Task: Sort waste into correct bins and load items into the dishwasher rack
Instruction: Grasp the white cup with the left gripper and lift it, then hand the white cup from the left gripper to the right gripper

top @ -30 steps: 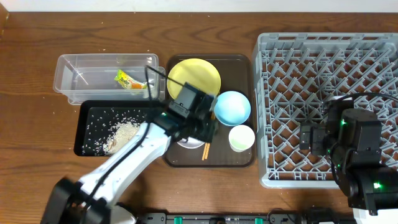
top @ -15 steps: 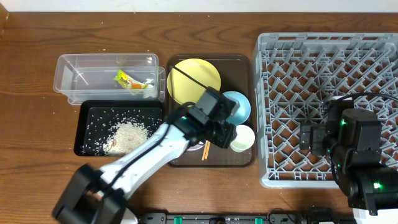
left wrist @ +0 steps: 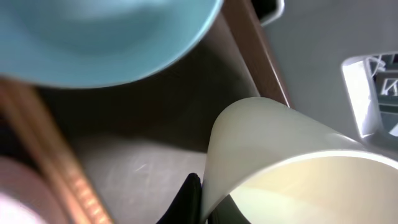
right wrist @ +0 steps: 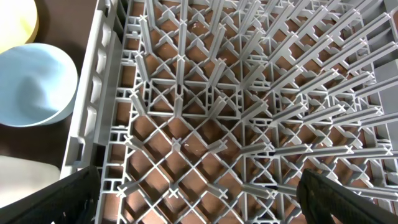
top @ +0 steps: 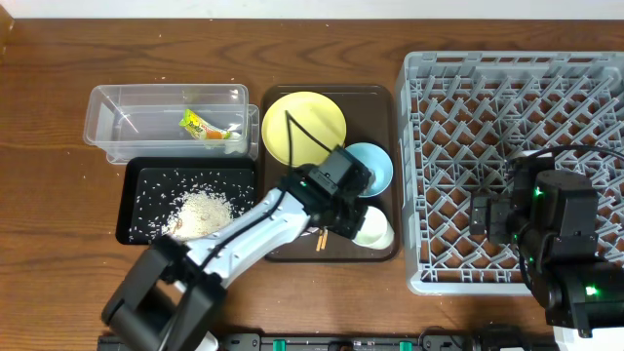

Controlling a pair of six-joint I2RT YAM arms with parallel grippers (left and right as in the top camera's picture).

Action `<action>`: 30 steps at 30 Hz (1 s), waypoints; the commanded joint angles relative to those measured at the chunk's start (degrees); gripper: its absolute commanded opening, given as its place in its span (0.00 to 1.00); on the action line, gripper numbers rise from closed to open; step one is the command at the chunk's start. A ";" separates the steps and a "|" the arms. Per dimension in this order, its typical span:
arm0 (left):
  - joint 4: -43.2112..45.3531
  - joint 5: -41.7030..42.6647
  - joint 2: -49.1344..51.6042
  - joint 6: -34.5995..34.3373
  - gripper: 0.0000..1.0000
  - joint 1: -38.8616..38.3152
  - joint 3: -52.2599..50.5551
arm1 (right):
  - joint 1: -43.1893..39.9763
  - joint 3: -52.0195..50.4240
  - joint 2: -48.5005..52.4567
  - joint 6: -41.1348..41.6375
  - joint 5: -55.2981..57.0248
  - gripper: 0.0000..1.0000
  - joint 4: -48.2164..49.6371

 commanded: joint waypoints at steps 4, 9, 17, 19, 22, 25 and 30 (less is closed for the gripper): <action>-2.19 0.37 -10.75 -2.01 0.06 7.58 0.42 | -0.48 1.03 -0.09 0.22 1.53 0.99 0.42; 0.02 1.33 -17.00 -11.08 0.06 16.48 0.42 | -0.50 1.03 -0.09 1.73 -0.02 0.99 5.86; 11.69 30.23 -12.15 -18.88 0.06 26.29 0.42 | -0.48 1.03 5.29 -10.43 -39.76 0.99 7.17; 13.66 37.90 -9.62 -20.81 0.06 26.99 0.42 | -0.48 1.01 7.61 -14.29 -48.13 0.99 5.73; 17.73 48.11 -6.40 -21.99 0.06 27.08 0.42 | -0.48 0.98 11.43 -19.71 -56.83 0.99 4.24; 19.82 52.48 -4.68 -23.87 0.06 27.08 0.42 | -0.48 0.98 15.28 -24.46 -62.38 0.99 3.76; 20.44 53.79 -4.61 -24.61 0.07 26.49 0.42 | -0.48 0.98 21.94 -28.81 -70.36 0.99 7.41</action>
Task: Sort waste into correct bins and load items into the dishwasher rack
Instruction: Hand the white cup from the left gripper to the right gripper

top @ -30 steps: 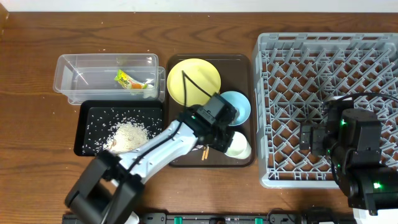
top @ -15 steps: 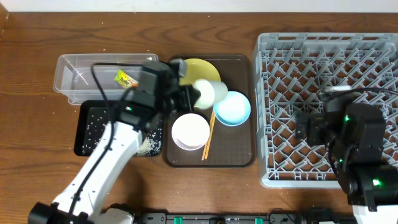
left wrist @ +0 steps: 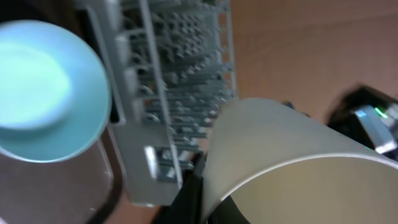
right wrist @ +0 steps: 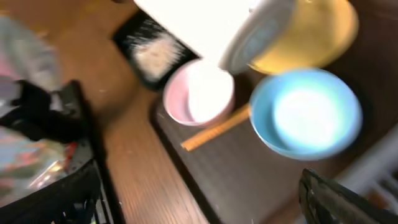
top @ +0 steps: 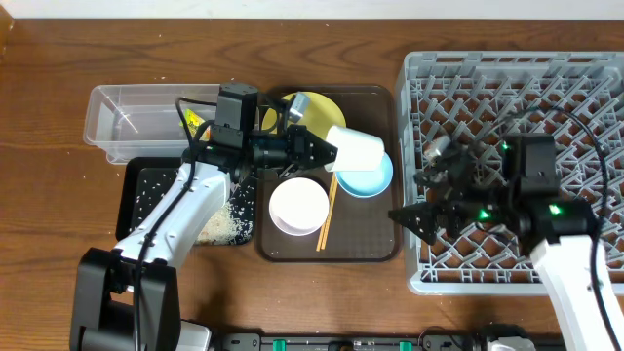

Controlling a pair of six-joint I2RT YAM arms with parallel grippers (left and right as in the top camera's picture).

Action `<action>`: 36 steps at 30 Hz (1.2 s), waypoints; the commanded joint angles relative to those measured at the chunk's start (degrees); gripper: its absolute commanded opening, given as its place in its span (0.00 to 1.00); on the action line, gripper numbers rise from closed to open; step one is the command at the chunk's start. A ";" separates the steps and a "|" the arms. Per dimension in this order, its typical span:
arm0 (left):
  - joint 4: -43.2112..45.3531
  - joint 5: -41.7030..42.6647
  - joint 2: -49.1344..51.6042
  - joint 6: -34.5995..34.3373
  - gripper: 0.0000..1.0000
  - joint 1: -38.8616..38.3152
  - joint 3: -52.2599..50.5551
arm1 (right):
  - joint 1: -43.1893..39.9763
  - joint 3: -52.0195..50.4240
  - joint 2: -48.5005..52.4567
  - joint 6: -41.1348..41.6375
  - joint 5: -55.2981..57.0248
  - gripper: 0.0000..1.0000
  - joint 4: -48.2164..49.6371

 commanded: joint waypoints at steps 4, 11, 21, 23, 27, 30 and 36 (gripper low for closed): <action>0.63 6.93 -0.22 -2.47 0.06 -1.55 0.35 | -0.48 0.74 6.75 -5.40 -14.38 0.99 6.82; 0.63 7.04 -0.22 -2.78 0.06 -3.87 0.35 | -0.48 0.74 10.19 -5.42 -25.44 0.99 13.75; 0.66 7.06 -0.22 -7.28 0.06 -5.70 0.35 | -0.48 0.74 10.16 -5.38 -26.91 0.98 15.13; 0.74 7.06 -0.22 -8.26 0.06 -6.32 0.35 | -0.48 0.74 10.16 -5.40 -26.88 0.97 15.23; 0.85 7.02 -0.22 -8.66 0.06 -6.97 0.35 | -0.48 0.74 10.16 -5.38 -26.88 0.91 15.32; 1.07 7.04 -0.22 -9.20 0.06 -6.95 0.35 | -0.48 0.74 10.16 -5.38 -26.88 0.84 15.30; 1.29 7.04 -0.22 -10.75 0.06 -6.97 0.35 | -0.48 0.74 10.16 -5.38 -26.86 0.76 15.30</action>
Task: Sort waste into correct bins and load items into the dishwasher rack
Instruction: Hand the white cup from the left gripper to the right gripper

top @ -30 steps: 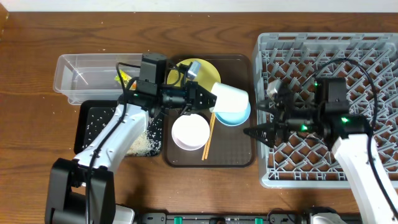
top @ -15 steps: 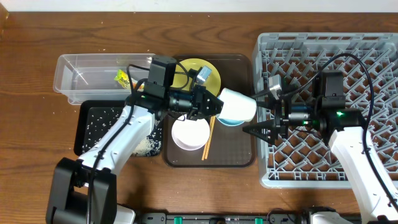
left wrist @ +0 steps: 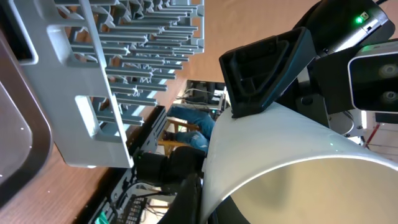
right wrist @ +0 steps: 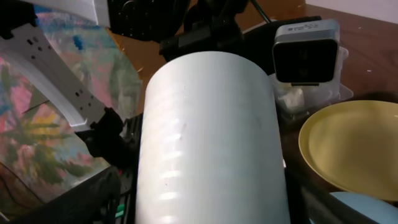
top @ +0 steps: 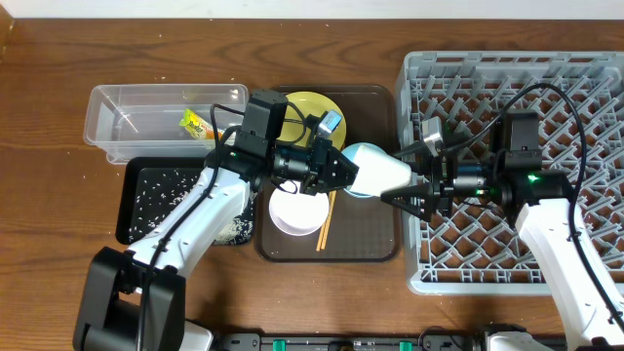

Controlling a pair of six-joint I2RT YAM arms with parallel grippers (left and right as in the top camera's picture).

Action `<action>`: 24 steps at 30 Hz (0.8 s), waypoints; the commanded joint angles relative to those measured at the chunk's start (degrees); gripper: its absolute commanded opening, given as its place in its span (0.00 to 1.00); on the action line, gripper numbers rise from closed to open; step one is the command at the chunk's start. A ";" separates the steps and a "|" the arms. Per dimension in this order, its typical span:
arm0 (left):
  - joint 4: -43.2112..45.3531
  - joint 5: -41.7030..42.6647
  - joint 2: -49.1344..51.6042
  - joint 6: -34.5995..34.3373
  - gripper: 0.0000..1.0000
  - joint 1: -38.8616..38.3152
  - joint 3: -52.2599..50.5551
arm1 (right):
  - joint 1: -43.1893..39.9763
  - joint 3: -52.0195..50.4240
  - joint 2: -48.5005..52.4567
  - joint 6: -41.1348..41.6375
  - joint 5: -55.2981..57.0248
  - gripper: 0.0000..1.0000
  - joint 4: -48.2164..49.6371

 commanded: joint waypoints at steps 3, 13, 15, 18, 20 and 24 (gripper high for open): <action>0.76 -0.07 -0.22 -2.19 0.06 0.07 0.35 | -0.46 0.72 0.07 -0.52 -2.43 0.71 -0.11; 6.32 -0.04 -0.22 -6.64 0.06 0.07 0.35 | -0.46 0.72 0.07 -0.55 -2.21 0.69 -0.09; 6.27 -0.04 -0.22 -6.64 0.06 0.07 0.35 | -0.46 0.72 0.07 -0.55 -2.21 0.68 -0.09; 6.27 -0.04 -0.22 -6.64 0.06 0.07 0.35 | -0.46 0.72 0.07 -0.55 -2.21 0.69 -0.04; 6.27 -0.04 -0.22 -6.64 0.06 0.07 0.35 | -0.46 0.72 0.07 -0.55 -2.21 0.69 0.00; 6.27 -0.04 -0.22 -6.64 0.06 -0.04 0.35 | -0.46 0.72 0.07 -0.52 -2.25 0.69 0.85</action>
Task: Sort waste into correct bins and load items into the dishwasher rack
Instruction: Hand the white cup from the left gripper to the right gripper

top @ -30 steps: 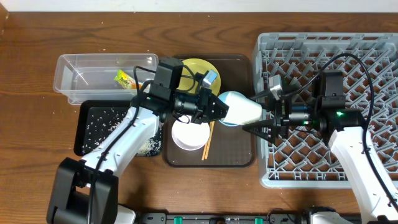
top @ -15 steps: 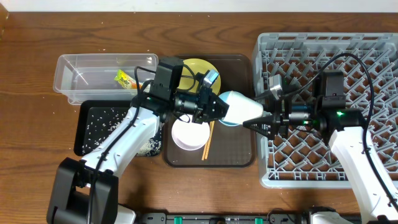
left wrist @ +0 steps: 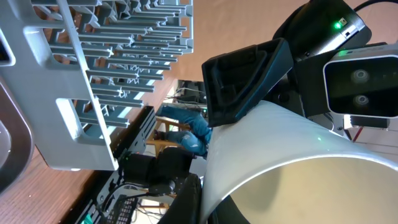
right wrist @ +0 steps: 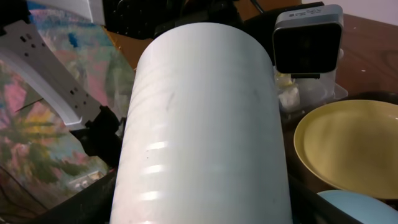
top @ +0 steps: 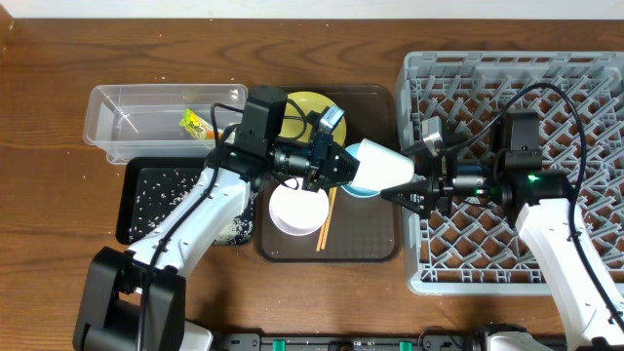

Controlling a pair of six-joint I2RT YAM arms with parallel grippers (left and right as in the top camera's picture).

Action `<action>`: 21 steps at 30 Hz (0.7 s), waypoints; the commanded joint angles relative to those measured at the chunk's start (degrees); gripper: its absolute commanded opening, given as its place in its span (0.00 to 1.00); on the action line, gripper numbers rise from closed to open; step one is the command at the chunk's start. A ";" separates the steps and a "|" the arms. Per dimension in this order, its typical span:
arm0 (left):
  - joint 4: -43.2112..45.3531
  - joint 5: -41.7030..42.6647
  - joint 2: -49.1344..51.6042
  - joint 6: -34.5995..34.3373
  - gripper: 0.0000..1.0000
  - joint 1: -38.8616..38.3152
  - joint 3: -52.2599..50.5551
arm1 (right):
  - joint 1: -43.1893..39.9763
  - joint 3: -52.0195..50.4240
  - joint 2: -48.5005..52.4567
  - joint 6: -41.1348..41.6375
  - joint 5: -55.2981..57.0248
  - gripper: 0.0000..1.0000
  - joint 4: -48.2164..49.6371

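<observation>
A white cup (top: 382, 168) hangs on its side over the brown tray (top: 375, 249), between the two arms. My left gripper (top: 334, 166) is shut on its rim, one finger (left wrist: 189, 198) outside the wall of the cup (left wrist: 298, 168). My right gripper (top: 408, 187) stands open around the closed end, and the cup (right wrist: 205, 124) fills the gap between its fingers (right wrist: 93, 202). The grey dishwasher rack (top: 585, 68) lies to the right, with nothing seen in it.
On the tray sit a yellow plate (top: 302, 107), a pale pink bowl (top: 299, 207), wooden chopsticks (top: 325, 216) and a blue bowl (top: 363, 191) mostly hidden under the cup. A clear bin (top: 146, 122) holds a wrapper (top: 198, 124). A black tray (top: 146, 190) holds rice.
The cup sits a little deeper between my right fingers and now fills the gap. It has tilted slightly in the overhead view. Both arms stand almost where they were.
My left gripper held the cup's rim low on the tray's front right while the right gripper hung over the rack. Then the cup was up over the plate and the right arm had turned toward it. Later the cup's closed end lay between the right fingers, and now deeper.
</observation>
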 commanded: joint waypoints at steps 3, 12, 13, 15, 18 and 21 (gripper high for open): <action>0.39 -1.31 -0.22 -0.31 0.06 -0.02 0.35 | -0.44 0.70 0.07 -0.37 -3.06 0.68 0.83; 0.39 -1.31 -0.22 -0.31 0.06 -0.02 0.35 | -0.44 0.70 0.07 0.55 -3.06 0.70 2.45; 0.39 -1.31 -0.22 -0.31 0.06 -0.02 0.35 | -0.44 0.70 0.07 0.52 -3.06 0.70 2.58; 0.39 -1.31 -0.22 -0.31 0.06 -0.02 0.35 | -0.44 0.70 0.07 0.55 -3.06 0.70 2.86; 0.39 -1.31 -0.22 -0.31 0.06 -0.02 0.35 | -0.44 0.70 0.07 0.55 -3.06 0.70 3.08; 0.39 -1.31 -0.22 -0.31 0.06 -0.02 0.35 | -0.44 0.70 0.07 0.96 -3.06 0.61 3.39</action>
